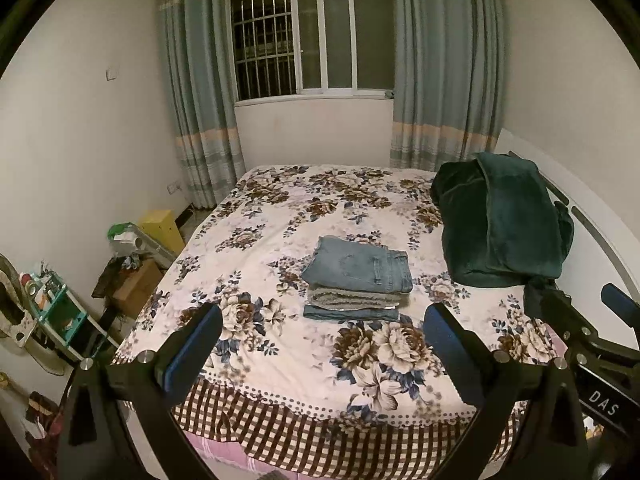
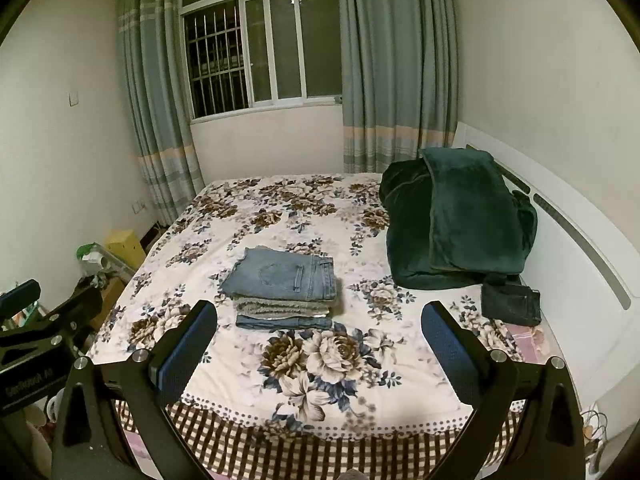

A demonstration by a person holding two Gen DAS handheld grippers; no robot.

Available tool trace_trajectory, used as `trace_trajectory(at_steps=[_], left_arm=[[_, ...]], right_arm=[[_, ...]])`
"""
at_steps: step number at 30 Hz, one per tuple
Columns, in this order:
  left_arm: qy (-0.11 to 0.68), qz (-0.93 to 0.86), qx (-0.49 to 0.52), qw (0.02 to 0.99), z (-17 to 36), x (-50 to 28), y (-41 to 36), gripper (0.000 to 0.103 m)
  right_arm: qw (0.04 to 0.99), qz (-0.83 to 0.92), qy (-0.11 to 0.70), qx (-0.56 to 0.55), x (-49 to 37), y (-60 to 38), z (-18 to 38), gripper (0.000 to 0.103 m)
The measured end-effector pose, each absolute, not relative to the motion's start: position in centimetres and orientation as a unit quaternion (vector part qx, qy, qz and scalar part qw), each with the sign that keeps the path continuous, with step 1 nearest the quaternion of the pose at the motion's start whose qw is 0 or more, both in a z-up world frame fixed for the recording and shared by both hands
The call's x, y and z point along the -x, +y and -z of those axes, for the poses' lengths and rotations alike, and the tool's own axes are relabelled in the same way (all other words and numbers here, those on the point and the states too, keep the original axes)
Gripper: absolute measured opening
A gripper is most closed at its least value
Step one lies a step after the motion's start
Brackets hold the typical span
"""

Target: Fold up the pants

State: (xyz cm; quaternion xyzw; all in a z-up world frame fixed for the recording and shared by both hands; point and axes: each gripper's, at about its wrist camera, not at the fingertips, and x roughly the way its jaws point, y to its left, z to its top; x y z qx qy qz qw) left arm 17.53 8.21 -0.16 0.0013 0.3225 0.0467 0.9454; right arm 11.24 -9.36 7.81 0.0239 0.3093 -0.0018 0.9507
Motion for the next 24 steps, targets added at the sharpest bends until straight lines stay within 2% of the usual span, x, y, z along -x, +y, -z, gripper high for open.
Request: trace_trajectory(at_steps=[24], left_arm=[[0.32,-0.05,0.005,0.946,-0.36,-17.79,8.73,0.103]], right_arm=[[0.951,0.005,0.308,-0.022,-10.9,-9.45,-7.46,0.103]])
